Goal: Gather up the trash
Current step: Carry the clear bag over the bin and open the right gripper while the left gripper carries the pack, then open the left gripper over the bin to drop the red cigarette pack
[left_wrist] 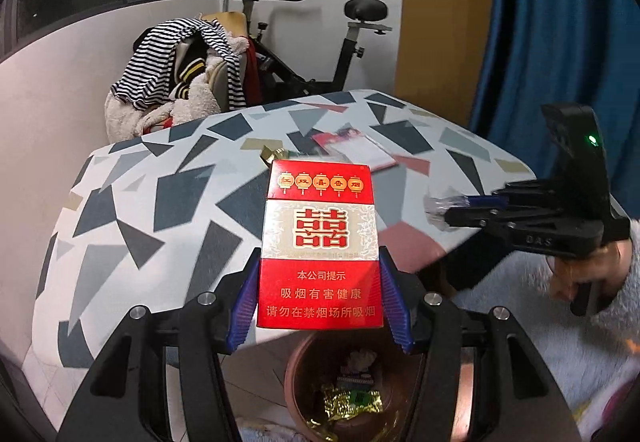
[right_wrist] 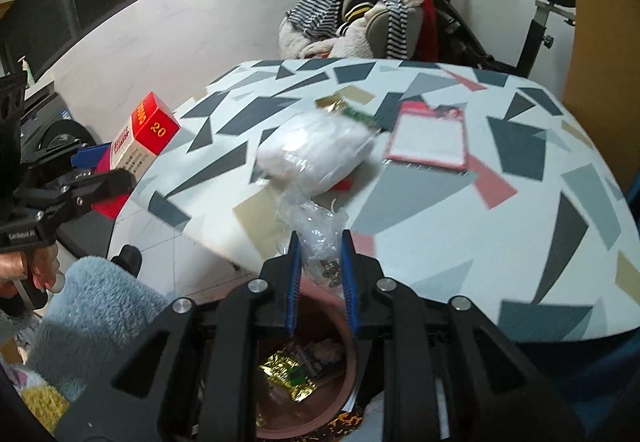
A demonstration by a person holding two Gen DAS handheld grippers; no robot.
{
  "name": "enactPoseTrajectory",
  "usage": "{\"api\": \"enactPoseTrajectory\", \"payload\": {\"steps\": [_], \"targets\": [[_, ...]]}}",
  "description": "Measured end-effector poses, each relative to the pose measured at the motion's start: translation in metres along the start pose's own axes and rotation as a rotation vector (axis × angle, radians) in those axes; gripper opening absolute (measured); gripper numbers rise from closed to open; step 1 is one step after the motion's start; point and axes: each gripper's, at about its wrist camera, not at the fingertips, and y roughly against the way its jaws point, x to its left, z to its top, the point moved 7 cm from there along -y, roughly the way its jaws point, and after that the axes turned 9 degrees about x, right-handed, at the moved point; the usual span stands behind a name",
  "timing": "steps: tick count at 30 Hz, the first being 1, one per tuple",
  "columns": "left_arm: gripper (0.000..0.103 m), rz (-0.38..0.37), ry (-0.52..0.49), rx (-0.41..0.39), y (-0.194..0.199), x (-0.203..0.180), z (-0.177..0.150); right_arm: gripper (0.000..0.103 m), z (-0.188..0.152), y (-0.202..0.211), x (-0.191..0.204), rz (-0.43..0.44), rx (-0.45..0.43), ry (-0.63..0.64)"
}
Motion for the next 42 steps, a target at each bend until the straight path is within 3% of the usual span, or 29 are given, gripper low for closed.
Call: {"api": "enactPoseTrajectory", "payload": {"steps": [11, 16, 22, 34, 42], "targets": [[0.054, -0.018, -0.041, 0.037, -0.006, -0.012, -0.059, 0.022, -0.038, -0.033, 0.034, 0.036, 0.090, 0.043], [0.054, -0.029, -0.012, 0.050, -0.017, -0.008, -0.074, 0.022, -0.054, -0.054, 0.044, 0.070, 0.137, 0.018], [0.054, -0.055, 0.040, 0.062, -0.028, -0.001, -0.087, 0.022, -0.079, -0.090, 0.057, 0.086, 0.239, 0.037], [0.054, -0.039, 0.156, 0.071, -0.039, 0.025, -0.099, 0.022, -0.129, -0.168, 0.076, 0.067, 0.496, 0.092], [0.054, -0.038, 0.175, 0.078, -0.040, 0.032, -0.103, 0.023, -0.140, -0.181, 0.088, 0.092, 0.522, 0.135]]}}
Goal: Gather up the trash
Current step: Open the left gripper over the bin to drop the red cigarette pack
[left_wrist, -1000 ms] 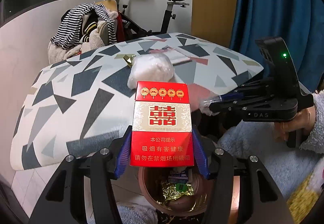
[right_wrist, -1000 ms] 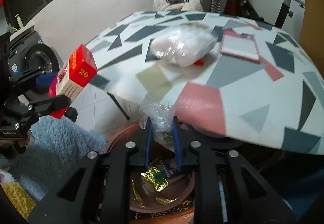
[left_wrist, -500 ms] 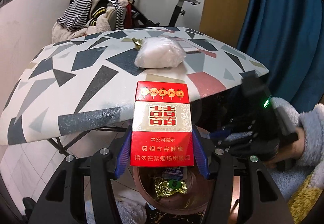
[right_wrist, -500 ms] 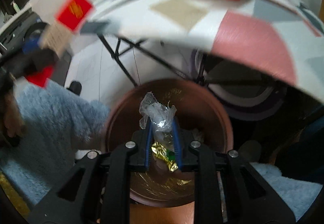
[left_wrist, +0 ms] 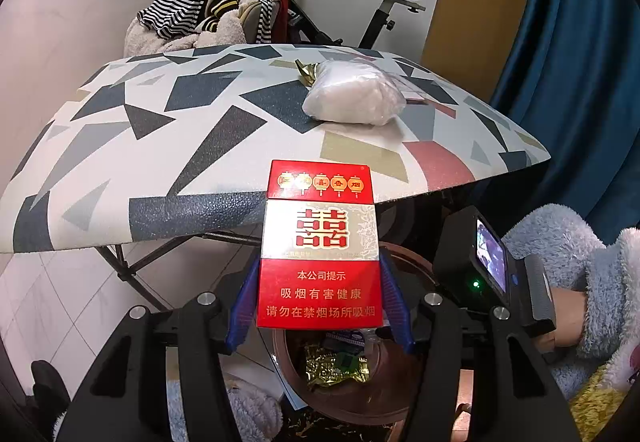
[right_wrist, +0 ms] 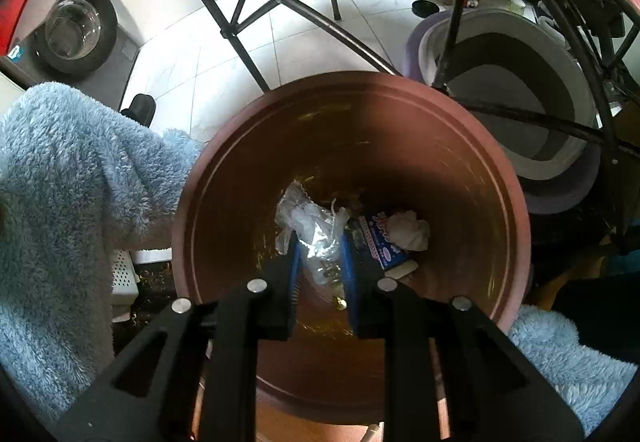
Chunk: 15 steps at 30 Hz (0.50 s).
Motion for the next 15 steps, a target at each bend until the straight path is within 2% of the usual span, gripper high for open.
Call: {"api": "enactPoseTrajectory", "payload": {"steps": [4, 5, 7, 10, 12, 14, 15], "targets": [[0.054, -0.002, -0.003, -0.002, 0.000, -0.001, 0.000, 0.029, 0.006, 0.005, 0.007, -0.018, -0.044, 0.020], [0.054, -0.003, -0.003, -0.004, 0.001, -0.002, 0.000, 0.038, 0.008, 0.007, 0.008, -0.022, -0.061, 0.025], [0.054, -0.003, -0.006, -0.004, 0.001, -0.002, 0.000, 0.047, 0.011, 0.020, 0.008, -0.019, -0.114, 0.022], [0.054, -0.001, -0.016, -0.005, 0.001, -0.004, -0.001, 0.058, 0.015, 0.039, 0.002, -0.034, -0.188, -0.001], [0.054, -0.002, -0.023, -0.009, 0.002, -0.006, -0.001, 0.061, 0.016, 0.051, -0.001, -0.040, -0.231, -0.016], [0.054, -0.004, -0.027, -0.013, 0.004, -0.007, -0.001, 0.075, 0.017, 0.072, -0.005, -0.061, -0.301, -0.030], [0.054, -0.007, -0.031, -0.016, 0.004, -0.008, -0.001, 0.079, 0.017, 0.077, -0.007, -0.065, -0.318, -0.033]]}}
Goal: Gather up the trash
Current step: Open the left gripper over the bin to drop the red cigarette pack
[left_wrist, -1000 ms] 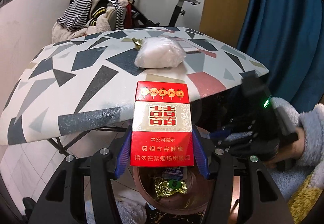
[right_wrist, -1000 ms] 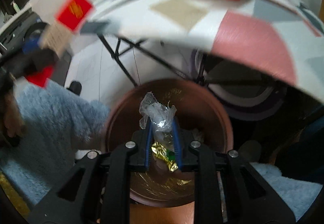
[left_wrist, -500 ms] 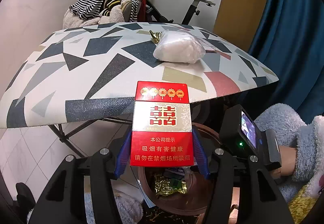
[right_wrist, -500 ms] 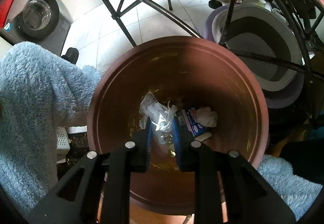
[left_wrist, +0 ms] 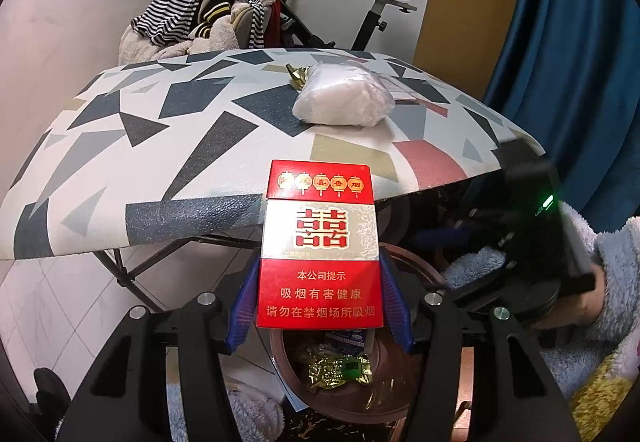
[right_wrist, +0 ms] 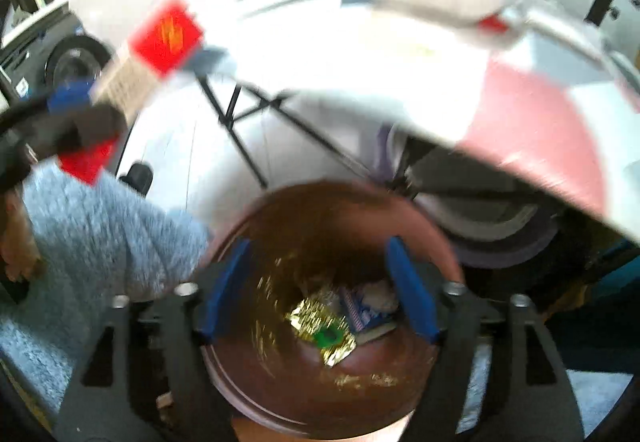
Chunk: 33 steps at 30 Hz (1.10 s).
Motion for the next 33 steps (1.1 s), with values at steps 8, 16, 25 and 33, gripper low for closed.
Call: {"api": "enactPoseTrajectory", "payload": {"steps": [8, 16, 25, 33], "targets": [[0.054, -0.030, -0.059, -0.006, 0.000, -0.021, 0.001, 0.096, 0.019, 0.072, -0.013, -0.040, -0.182, 0.048], [0.054, -0.043, -0.128, 0.027, -0.013, -0.045, 0.003, 0.097, 0.025, 0.115, -0.035, -0.096, -0.210, 0.175], [0.054, -0.044, -0.161, 0.132, -0.045, -0.060, 0.000, 0.097, 0.015, 0.108, -0.050, -0.114, -0.170, 0.118], [0.055, -0.040, -0.179, 0.162, -0.055, -0.068, -0.002, 0.097, 0.013, 0.102, -0.044, -0.123, -0.172, 0.151]]}}
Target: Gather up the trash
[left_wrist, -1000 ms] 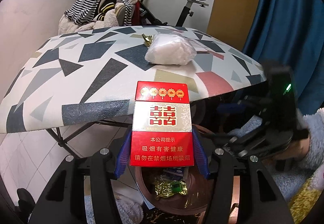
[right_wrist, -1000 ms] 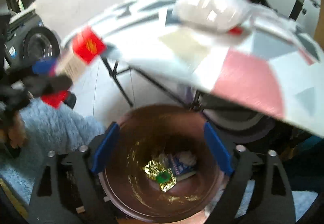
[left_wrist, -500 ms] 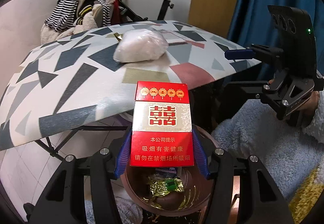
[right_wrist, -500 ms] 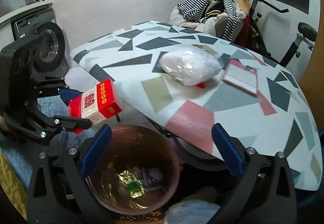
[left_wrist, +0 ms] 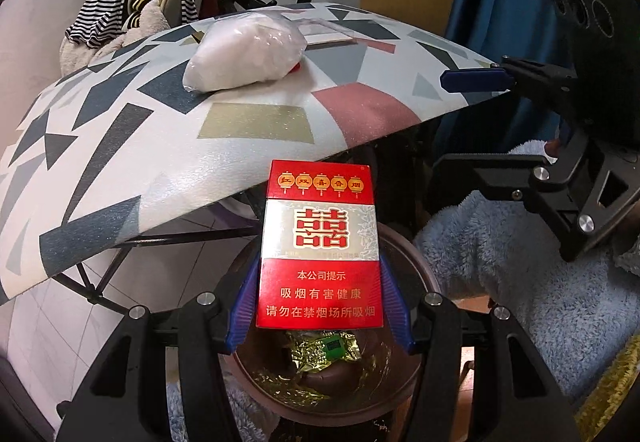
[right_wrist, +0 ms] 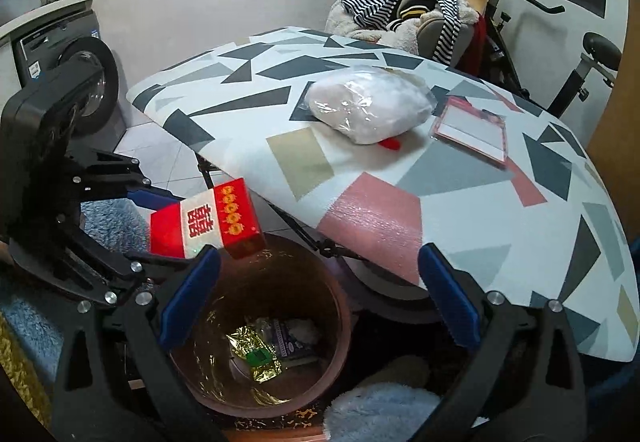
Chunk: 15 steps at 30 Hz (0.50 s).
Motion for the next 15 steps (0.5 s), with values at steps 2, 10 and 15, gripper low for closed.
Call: {"api": "enactPoseTrajectory", "payload": {"steps": [2, 10, 15], "targets": [[0.055, 0.005, 0.004, -0.001, 0.000, 0.001, 0.000, 0.097, 0.000, -0.001, 0.000, 0.001, 0.003, -0.003], [0.089, 0.020, 0.074, -0.036, 0.007, 0.016, 0.002, 0.097, 0.000, -0.003, 0.002, -0.004, 0.015, -0.004], [0.097, 0.018, 0.146, -0.071, 0.015, 0.032, 0.003, 0.097, 0.000, -0.004, 0.000, -0.009, 0.018, -0.009]]}}
